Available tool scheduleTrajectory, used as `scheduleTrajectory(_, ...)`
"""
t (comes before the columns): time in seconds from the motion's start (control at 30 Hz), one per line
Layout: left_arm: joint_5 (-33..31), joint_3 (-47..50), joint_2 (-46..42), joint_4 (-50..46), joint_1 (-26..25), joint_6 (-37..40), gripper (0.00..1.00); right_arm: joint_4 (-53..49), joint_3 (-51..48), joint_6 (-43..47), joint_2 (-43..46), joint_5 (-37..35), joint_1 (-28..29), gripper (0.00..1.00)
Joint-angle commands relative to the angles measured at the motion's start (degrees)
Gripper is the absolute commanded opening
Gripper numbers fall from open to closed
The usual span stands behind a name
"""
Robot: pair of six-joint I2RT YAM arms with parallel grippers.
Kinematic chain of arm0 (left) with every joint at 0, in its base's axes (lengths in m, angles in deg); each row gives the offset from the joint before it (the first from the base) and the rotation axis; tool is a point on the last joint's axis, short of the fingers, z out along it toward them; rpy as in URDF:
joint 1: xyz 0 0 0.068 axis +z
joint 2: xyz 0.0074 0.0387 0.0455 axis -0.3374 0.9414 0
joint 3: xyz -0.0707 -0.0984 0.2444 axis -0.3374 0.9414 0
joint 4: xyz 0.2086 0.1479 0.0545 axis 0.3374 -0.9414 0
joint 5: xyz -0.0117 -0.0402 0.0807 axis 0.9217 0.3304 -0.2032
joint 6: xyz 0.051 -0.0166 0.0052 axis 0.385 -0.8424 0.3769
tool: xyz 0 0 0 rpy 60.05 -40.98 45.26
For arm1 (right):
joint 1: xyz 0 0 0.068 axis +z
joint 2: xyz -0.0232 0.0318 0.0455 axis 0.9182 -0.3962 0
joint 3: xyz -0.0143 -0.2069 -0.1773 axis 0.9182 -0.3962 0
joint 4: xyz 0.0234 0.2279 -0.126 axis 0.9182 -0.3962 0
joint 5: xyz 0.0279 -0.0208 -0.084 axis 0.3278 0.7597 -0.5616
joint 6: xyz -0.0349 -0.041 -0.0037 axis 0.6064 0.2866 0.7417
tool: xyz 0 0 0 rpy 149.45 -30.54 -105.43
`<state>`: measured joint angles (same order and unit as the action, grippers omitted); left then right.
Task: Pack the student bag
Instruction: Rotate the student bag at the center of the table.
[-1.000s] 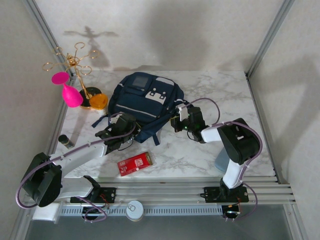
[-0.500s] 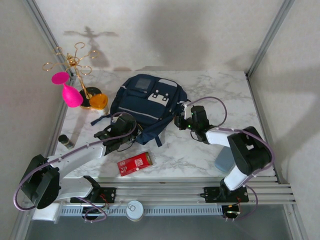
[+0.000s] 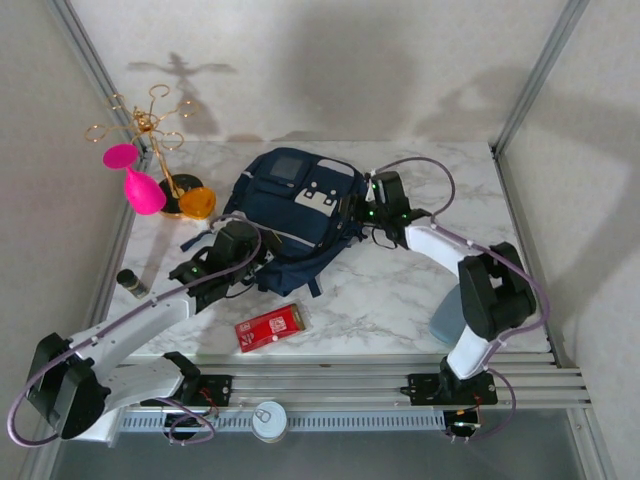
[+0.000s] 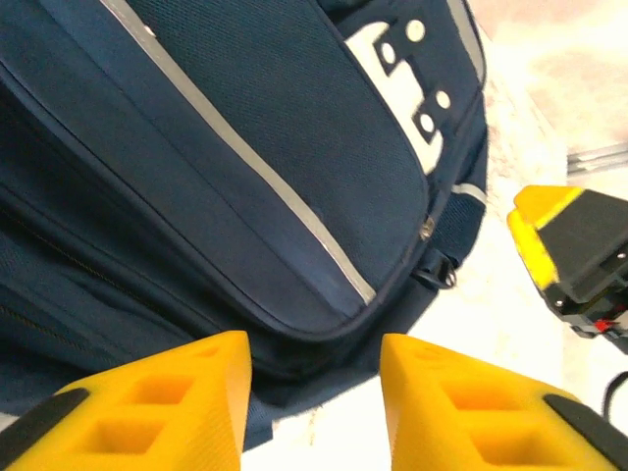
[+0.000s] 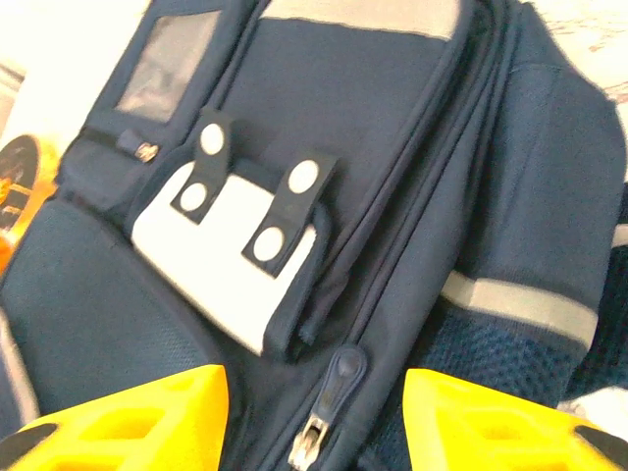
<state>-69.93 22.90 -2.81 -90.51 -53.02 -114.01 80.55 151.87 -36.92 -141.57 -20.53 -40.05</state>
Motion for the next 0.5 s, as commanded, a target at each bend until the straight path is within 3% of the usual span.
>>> scheduleTrajectory(0.0,-0.3,-1.5,3.5,0.9,2.4,1.1,0.41,-9.3,7.1,-5.3,-5.0,-5.4,-0.3,0.52)
scheduleTrajectory(0.47,-1.2,0.8,10.7,4.9,6.0,1.6,0.42,-16.9,29.6,-5.0,-26.1,-9.1,0.0,0.54)
